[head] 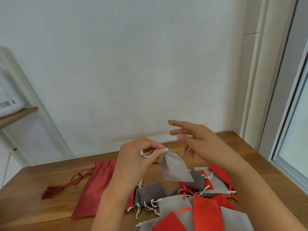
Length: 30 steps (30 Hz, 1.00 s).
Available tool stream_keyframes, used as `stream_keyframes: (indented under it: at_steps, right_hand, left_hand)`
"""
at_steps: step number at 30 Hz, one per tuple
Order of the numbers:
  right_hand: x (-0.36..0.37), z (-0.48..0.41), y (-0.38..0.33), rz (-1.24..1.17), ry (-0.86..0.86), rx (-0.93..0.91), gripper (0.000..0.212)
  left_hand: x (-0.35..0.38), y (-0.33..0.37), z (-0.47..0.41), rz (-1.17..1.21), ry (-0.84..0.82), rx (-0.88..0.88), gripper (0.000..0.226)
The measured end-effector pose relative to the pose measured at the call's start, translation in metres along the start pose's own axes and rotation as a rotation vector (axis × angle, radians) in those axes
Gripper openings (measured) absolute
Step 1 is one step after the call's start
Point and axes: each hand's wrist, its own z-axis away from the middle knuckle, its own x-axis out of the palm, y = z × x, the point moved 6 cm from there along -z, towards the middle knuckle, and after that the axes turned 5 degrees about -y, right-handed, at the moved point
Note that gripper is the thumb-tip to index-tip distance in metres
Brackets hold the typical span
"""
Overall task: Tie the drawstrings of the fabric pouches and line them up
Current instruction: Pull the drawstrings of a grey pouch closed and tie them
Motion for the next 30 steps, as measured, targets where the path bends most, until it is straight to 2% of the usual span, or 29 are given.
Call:
stream_keyframes:
  at_steps: [2, 4, 7, 11, 14, 17, 20, 21, 25, 30]
  right_hand:
    - [0.014, 0.003, -0.002, -0.095, -0.202, 0.021, 0.045]
    - [0.022, 0.004, -0.005, 0.018, -0.267, -0.028, 0.038]
    - [0.022, 0.001, -0.005, 0.117, -0.221, -0.063, 0.029]
    - [0.022, 0.001, -0.009, 0.183, -0.171, -0.117, 0.016]
    - [0.016, 0.002, -0.012, 0.285, -0.148, -0.172, 0.017]
    - [0.011, 0.005, -0.018, 0.465, -0.086, -0.304, 0.031]
    - [0.016, 0.007, -0.022, 0.605, -0.095, -0.382, 0.032]
    - [0.018, 0.006, -0.021, 0.647, -0.107, -0.388, 0.026]
    - [0.017, 0.004, -0.015, 0.622, -0.087, -0.368, 0.025]
    - [0.015, -0.001, -0.011, 0.417, -0.034, -0.243, 0.021]
  left_hand:
    - [0.002, 0.000, 0.000, 0.001, 0.004, 0.013, 0.016]
    - [0.003, 0.001, 0.000, -0.010, 0.013, 0.034, 0.021]
    - [0.004, -0.001, -0.001, -0.007, 0.018, 0.036, 0.020]
    - [0.001, -0.007, 0.000, 0.093, -0.022, -0.056, 0.009]
    - [-0.005, -0.011, 0.000, 0.102, -0.057, -0.122, 0.008]
    - [-0.016, -0.016, 0.000, 0.065, -0.060, -0.152, 0.009]
    - [-0.019, -0.018, 0.001, 0.048, -0.090, -0.153, 0.013]
    - [-0.019, -0.019, 0.001, 0.049, -0.102, -0.155, 0.014]
    - [-0.018, -0.023, 0.001, 0.058, -0.103, -0.153, 0.016]
    - [-0.014, -0.032, -0.001, 0.189, -0.091, -0.184, 0.016]
